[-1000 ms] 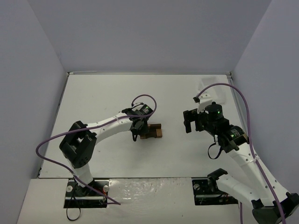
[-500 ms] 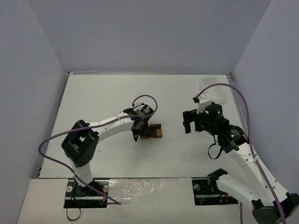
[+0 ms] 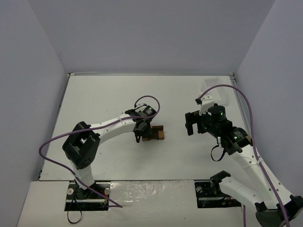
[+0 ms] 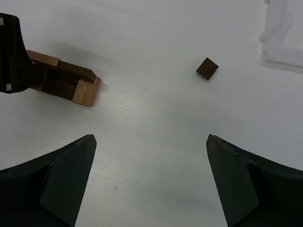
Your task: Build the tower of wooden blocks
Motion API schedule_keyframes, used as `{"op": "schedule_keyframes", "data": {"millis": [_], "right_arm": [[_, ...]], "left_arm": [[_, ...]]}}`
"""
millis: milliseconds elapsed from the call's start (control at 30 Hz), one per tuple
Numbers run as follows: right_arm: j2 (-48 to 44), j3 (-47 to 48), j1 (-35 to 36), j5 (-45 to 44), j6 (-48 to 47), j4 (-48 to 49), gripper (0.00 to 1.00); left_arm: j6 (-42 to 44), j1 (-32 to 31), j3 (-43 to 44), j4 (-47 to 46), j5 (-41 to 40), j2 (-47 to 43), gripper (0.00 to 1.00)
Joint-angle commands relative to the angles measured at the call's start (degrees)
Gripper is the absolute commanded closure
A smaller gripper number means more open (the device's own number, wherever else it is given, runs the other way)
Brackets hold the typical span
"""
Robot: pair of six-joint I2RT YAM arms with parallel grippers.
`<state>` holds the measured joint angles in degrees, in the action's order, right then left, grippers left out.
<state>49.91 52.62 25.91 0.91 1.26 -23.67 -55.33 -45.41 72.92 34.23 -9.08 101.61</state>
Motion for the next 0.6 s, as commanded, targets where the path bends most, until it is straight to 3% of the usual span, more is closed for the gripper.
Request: {"op": "schedule_keyframes", "data": {"millis": [0, 567], "right_arm": [[-0.43, 1.87, -0.21, 0.50, -0.73, 2.05, 0.00], [-0.60, 1.87, -0.22, 0.67, -0.70, 2.08, 0.00]], "left_arm": [[0.00, -0.89, 3.98, 0.42, -1.20, -0.29, 0.91], [-0.60, -1.26, 4.34, 3.65, -3.37, -0.33, 0.87]]}}
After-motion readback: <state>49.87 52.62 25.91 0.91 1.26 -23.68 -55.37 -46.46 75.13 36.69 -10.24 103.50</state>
